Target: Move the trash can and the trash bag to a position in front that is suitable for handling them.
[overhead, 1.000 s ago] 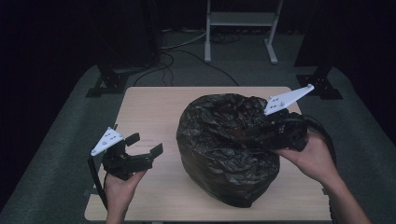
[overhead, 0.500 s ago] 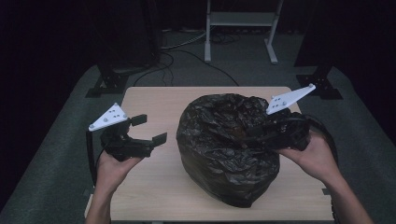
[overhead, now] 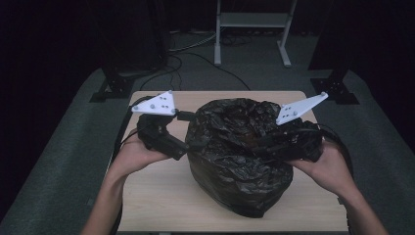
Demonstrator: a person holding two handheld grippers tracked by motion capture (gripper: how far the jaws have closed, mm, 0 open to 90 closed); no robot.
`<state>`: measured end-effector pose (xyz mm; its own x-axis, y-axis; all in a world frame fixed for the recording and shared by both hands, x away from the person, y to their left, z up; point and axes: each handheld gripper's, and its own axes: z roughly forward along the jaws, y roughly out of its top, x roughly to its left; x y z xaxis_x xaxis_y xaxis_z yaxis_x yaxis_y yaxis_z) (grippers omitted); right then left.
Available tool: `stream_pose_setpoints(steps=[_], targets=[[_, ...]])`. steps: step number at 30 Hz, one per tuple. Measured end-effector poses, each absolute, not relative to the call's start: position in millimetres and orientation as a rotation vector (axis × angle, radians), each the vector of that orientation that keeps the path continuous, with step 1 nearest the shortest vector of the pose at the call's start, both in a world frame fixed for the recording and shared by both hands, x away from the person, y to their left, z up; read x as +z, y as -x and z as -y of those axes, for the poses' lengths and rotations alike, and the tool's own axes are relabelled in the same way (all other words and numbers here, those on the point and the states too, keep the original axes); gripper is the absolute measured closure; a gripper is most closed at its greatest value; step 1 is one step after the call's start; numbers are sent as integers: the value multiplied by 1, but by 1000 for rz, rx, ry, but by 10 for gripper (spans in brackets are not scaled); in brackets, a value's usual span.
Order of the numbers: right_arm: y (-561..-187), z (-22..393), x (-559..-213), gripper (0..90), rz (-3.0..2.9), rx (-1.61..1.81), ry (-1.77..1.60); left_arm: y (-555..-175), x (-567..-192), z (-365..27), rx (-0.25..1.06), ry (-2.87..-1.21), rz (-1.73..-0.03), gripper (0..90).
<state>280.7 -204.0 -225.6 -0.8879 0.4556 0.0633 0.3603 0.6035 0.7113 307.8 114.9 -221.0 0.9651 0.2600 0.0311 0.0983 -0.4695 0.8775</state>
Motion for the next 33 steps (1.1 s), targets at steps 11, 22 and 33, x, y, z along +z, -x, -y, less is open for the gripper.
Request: stream_pose_setpoints(steps=[11, 22, 33], targets=[[-280, 201, -240, 650, -2734, 1160, -671, -319, -238, -76, 139, -2213, -159, 231], [-281, 199, -250, 640, -2773, 1150, -635, -330, -243, -61, 77, -2268, -161, 238], [-292, 212, -228, 577, -2692, 1124, -649, -336, -232, -51, 131, -2324, -155, 206]])
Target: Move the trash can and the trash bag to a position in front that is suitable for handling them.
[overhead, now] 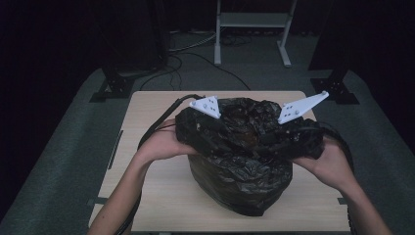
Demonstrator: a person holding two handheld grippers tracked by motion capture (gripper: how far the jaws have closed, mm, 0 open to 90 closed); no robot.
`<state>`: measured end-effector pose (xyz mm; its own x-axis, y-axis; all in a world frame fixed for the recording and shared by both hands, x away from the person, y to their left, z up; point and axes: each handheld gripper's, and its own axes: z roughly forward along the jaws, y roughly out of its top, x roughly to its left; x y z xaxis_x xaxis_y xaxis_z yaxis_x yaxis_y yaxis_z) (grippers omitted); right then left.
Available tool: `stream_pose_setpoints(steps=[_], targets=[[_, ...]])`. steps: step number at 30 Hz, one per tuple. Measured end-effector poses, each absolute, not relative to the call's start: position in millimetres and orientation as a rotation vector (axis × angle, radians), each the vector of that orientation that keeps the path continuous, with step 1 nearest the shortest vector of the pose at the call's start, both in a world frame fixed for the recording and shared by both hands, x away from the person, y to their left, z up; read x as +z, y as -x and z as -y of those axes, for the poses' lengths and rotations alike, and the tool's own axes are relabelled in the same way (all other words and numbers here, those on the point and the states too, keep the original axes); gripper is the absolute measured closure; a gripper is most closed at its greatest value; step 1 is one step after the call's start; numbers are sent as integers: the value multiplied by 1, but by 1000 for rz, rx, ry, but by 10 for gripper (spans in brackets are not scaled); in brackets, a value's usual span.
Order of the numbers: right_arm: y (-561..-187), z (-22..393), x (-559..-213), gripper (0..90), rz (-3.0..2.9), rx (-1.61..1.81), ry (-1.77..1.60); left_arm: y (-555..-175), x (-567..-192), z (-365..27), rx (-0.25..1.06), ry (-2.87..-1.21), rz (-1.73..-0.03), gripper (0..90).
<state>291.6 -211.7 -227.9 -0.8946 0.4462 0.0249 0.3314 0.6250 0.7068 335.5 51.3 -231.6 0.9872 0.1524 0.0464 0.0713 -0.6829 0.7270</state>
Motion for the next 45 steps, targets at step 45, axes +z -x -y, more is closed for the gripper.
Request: stream_pose_setpoints(steps=[45], targets=[[-305, 232, -226, 419, -2587, 1100, -751, -339, -223, -54, 198, -2324, -206, 105]])
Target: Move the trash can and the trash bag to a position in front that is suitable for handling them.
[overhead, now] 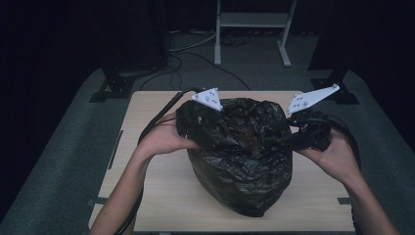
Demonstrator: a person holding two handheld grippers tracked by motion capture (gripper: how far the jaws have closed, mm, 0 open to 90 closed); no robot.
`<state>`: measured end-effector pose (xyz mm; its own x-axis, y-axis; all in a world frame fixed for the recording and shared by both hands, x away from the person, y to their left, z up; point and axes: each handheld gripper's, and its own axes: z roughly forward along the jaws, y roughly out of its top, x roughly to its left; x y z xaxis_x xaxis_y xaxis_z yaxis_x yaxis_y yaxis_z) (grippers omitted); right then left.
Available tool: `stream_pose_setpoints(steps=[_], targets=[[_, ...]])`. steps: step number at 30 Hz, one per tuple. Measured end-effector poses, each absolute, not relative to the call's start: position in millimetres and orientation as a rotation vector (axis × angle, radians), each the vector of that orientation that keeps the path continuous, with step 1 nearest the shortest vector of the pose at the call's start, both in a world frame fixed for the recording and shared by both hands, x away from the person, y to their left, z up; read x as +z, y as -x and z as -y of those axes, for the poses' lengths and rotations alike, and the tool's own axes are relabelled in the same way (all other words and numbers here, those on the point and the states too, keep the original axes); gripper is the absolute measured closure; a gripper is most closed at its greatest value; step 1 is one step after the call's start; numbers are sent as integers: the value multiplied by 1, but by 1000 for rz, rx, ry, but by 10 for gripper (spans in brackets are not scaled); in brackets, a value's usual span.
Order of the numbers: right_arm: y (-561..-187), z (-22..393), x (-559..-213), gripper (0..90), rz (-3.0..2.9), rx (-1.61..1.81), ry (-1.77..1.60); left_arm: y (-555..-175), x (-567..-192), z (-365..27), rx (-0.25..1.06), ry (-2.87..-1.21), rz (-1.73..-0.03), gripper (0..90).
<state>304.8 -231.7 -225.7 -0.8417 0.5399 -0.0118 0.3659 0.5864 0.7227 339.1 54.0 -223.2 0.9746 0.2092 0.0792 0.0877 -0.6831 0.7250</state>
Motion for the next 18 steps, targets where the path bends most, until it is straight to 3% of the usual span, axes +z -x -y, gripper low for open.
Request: stream_pose_setpoints(steps=[18], targets=[[-304, 262, -219, 294, -2536, 1174, -851, -332, -217, -94, 203, -2249, -246, 77]])
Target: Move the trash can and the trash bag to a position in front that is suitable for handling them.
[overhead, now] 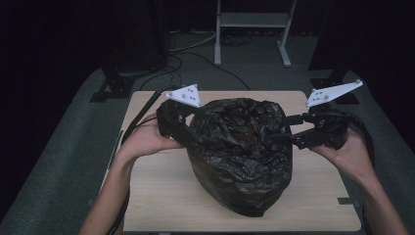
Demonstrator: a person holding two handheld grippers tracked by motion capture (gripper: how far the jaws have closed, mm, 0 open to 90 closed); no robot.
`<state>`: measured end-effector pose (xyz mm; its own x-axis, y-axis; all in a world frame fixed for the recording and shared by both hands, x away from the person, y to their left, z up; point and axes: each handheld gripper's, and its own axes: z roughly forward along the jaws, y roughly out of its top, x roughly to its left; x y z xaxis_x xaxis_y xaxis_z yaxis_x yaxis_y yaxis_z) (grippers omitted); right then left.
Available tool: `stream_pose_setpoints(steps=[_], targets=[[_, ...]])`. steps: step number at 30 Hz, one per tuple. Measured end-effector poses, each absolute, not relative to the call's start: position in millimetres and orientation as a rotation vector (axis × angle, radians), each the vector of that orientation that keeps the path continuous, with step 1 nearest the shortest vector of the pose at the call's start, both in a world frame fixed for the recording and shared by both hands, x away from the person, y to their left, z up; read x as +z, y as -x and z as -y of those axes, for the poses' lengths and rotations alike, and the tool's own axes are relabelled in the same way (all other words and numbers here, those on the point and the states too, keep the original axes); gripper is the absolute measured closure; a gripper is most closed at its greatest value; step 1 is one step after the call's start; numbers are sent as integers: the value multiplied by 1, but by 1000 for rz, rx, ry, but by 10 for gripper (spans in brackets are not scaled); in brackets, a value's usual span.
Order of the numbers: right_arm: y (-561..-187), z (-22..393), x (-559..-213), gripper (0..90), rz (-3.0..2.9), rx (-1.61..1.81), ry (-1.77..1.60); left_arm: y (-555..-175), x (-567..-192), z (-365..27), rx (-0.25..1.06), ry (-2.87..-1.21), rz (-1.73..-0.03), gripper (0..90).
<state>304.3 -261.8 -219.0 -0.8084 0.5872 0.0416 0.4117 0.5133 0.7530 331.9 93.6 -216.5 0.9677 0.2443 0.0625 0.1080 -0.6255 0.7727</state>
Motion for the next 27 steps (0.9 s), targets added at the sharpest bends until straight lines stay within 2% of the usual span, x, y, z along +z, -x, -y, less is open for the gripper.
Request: stream_pose_setpoints(steps=[13, 27], targets=[[-292, 295, -219, 272, -2459, 1215, -934, -327, -217, -129, 215, -2194, -316, 77], [-283, 331, -237, 273, -2424, 1226, -1030, -324, -226, -143, 237, -2198, -363, 77]])
